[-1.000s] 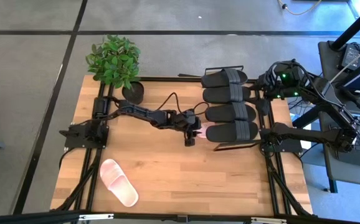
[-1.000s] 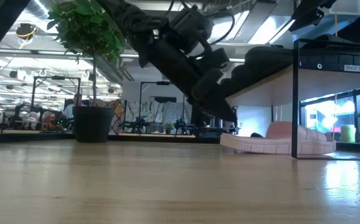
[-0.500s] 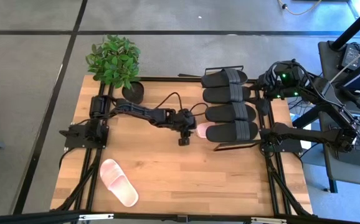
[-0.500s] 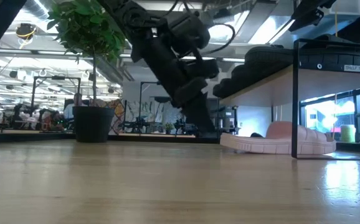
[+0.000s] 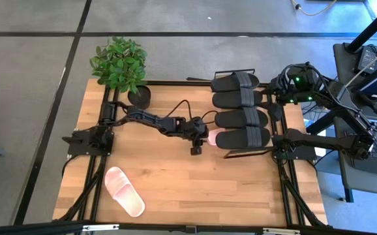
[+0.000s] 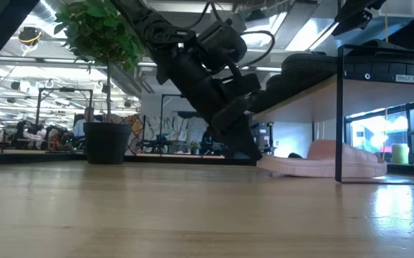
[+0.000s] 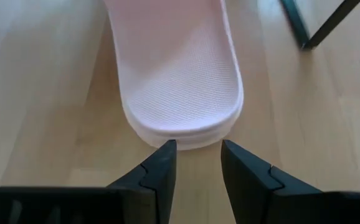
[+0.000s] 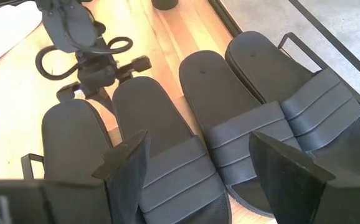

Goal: Pick and place slides into the shelf
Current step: Put the pink slide under the shelf

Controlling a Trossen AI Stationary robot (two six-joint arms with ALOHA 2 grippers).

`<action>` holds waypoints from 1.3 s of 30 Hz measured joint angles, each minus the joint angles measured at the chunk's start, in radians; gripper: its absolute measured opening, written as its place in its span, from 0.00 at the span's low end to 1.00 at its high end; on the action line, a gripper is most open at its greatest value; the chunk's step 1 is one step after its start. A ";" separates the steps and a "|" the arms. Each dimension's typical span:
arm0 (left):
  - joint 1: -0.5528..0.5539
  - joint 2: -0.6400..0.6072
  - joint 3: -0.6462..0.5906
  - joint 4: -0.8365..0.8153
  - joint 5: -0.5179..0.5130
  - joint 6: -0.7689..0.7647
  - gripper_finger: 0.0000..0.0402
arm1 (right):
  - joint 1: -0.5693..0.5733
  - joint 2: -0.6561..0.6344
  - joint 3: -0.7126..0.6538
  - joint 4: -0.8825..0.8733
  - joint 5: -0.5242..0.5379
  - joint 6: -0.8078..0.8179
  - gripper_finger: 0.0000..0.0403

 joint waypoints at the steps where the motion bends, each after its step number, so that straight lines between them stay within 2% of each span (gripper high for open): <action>1: -0.002 0.002 0.000 0.016 -0.002 -0.001 0.29 | 0.000 0.000 0.000 0.000 0.000 0.000 0.68; 9: 0.016 0.002 0.000 0.052 -0.016 -0.004 0.29 | 0.000 0.000 0.000 0.000 0.000 -0.002 0.68; 15: 0.028 0.052 0.006 0.170 -0.024 -0.035 0.29 | 0.000 0.000 0.000 0.000 0.000 -0.002 0.68; 24: 0.028 0.062 0.012 0.139 -0.023 -0.025 0.29 | 0.000 0.000 0.000 -0.001 0.000 -0.001 0.68; 27: 0.028 0.054 0.026 0.104 -0.023 -0.028 0.29 | 0.000 0.000 0.000 -0.002 0.000 -0.001 0.68; 31: 0.028 0.034 0.063 -0.053 -0.023 -0.032 0.29 | 0.000 0.000 0.000 -0.004 0.000 -0.001 0.68; 33: 0.028 -0.003 0.071 -0.157 -0.023 -0.056 0.29 | 0.001 0.000 0.000 -0.005 0.000 -0.002 0.68; 39: 0.002 -0.098 0.087 -0.258 -0.026 -0.078 0.29 | -0.001 0.000 0.000 -0.005 0.002 -0.006 0.68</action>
